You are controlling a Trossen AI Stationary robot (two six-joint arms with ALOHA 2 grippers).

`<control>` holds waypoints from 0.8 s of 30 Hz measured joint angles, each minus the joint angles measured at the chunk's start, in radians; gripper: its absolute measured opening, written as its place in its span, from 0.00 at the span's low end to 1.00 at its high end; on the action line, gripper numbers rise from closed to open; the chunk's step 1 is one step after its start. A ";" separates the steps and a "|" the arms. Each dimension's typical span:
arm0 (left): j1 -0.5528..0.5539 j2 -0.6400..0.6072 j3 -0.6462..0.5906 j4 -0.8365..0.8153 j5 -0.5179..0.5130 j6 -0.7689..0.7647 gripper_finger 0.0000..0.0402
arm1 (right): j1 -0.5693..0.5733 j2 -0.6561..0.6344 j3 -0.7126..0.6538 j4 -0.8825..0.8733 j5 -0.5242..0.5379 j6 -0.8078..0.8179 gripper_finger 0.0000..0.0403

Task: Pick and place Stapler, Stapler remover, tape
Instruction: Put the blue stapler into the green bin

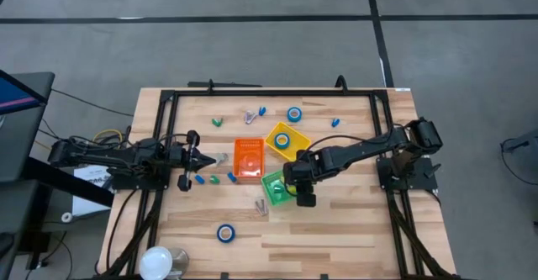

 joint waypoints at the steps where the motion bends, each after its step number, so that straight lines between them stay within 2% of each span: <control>1: 0.000 0.000 0.000 0.000 0.000 0.000 0.01 | 0.000 0.000 0.000 0.001 0.000 0.000 0.41; 6: 0.000 0.000 0.000 0.000 0.000 0.000 0.01 | -0.003 -0.017 0.000 0.001 0.000 0.000 0.52; 10: 0.000 0.000 0.000 0.000 0.000 0.000 0.01 | -0.023 -0.065 0.000 0.010 0.001 0.000 0.57; 17: 0.000 0.000 0.000 0.000 0.000 0.000 0.01 | -0.105 -0.178 -0.013 0.011 0.004 0.000 0.58; 24: 0.000 0.000 0.000 0.000 0.000 0.000 0.01 | -0.234 -0.279 -0.070 -0.003 0.005 0.031 0.58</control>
